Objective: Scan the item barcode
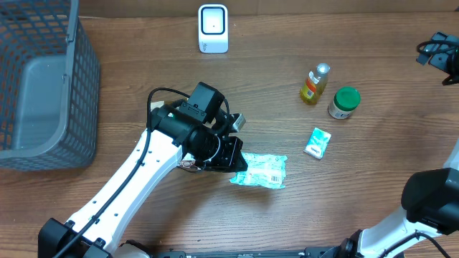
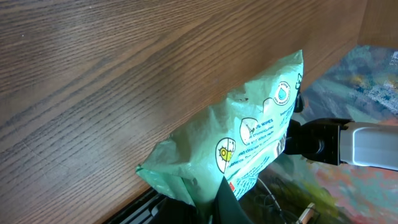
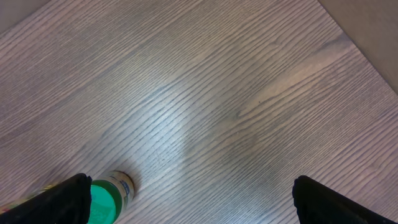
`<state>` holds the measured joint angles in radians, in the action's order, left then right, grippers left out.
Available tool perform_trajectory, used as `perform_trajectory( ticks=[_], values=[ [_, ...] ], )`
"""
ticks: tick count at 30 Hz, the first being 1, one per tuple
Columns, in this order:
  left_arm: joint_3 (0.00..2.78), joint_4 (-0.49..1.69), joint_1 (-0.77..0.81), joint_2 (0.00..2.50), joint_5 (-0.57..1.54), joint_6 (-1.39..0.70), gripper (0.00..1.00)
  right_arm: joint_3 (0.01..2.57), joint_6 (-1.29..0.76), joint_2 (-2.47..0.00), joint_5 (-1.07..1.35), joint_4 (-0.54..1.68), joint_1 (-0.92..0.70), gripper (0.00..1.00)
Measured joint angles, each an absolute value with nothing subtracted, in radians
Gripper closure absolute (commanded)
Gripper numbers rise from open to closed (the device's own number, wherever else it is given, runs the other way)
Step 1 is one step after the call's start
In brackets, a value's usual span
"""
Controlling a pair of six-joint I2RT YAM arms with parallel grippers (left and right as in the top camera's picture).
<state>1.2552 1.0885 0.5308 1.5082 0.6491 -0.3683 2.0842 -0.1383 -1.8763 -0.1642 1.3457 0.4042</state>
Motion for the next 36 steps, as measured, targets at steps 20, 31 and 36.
perform_trajectory(
  ticks=[20, 31, 36],
  values=[
    [1.255, 1.073, 0.531, 1.509, 0.641, -0.368, 0.96, 2.084, -0.138, -1.876, -0.165, 1.346, 0.404, 0.0],
    [1.255, 1.054, 0.531, 1.509, 0.637, -0.368, 0.96, 2.084, -0.138, -1.876, -0.165, 1.346, 0.404, 0.0],
    [1.255, 1.054, 0.531, 1.509, 0.604, -0.368, 0.96, 2.084, -0.138, -1.876, -0.165, 1.345, 0.404, 0.0]
  ],
)
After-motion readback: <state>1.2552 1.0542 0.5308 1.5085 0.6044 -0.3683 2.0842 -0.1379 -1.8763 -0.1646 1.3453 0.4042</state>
